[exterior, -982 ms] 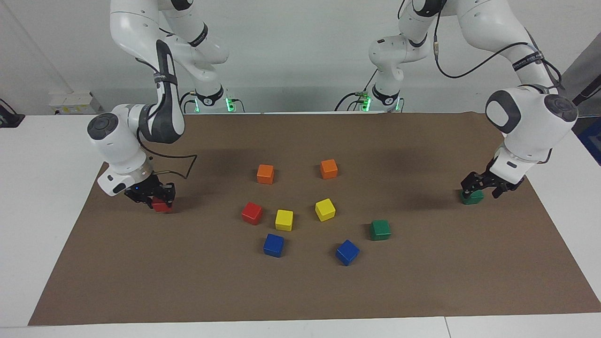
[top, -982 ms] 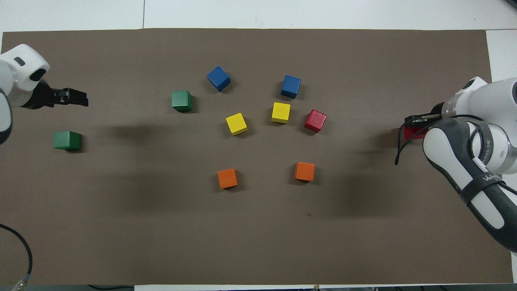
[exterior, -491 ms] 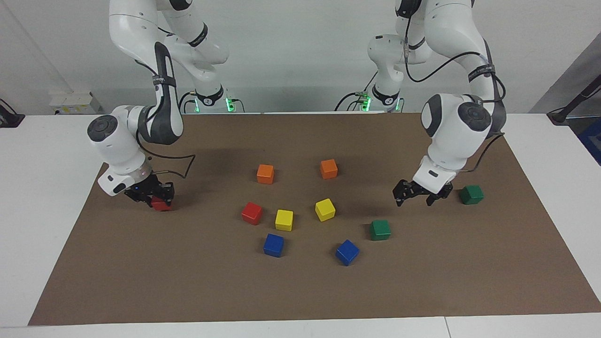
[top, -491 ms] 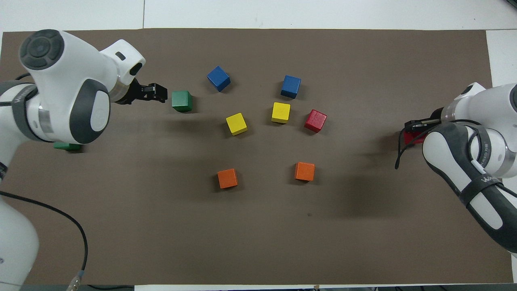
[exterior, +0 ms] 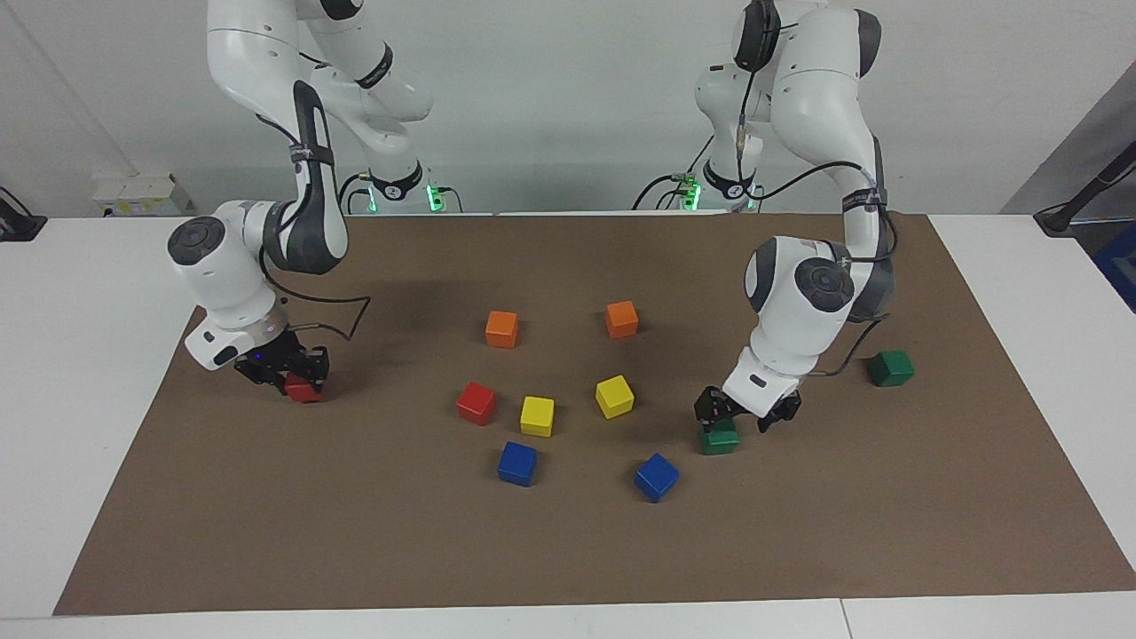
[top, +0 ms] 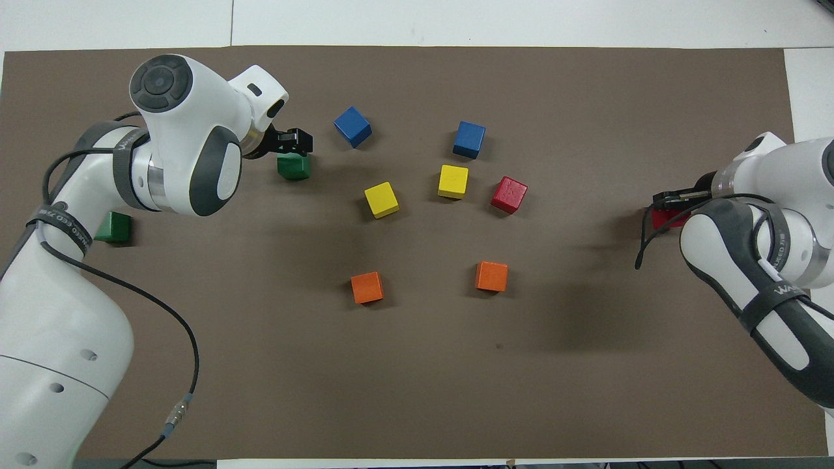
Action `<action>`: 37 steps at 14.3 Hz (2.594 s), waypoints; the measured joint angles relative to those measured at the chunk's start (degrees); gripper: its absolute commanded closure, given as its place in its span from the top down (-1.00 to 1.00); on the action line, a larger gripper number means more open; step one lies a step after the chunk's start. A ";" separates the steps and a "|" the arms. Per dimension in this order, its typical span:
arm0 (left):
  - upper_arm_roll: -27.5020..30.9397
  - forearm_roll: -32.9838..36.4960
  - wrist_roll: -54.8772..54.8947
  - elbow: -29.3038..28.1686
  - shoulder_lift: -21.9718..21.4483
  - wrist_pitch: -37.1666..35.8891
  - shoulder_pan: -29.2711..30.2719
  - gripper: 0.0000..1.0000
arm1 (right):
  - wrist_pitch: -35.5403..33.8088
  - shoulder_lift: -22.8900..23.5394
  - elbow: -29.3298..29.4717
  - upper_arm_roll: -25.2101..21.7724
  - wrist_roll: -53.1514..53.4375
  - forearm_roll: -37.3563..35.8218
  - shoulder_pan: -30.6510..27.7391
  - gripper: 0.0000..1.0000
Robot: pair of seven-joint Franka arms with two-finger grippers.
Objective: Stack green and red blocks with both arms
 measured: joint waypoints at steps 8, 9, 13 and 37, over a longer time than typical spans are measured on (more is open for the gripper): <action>-0.09 0.04 0.00 -1.96 1.63 4.67 -0.13 1.00 | 1.57 1.02 -0.42 0.01 0.00 0.00 0.00 -0.85; -0.09 0.04 0.00 -2.03 1.65 4.78 -0.13 0.97 | 1.64 1.11 -0.42 0.01 0.00 0.00 0.00 -0.85; -0.14 0.04 -0.19 -2.31 1.72 5.16 -0.20 0.61 | 1.67 1.16 -0.42 0.02 0.00 0.00 0.00 -0.46; 2.30 1.30 23.09 -4.88 -11.59 -12.41 18.85 -1.00 | -15.82 1.55 18.21 1.21 37.71 -1.92 20.63 0.92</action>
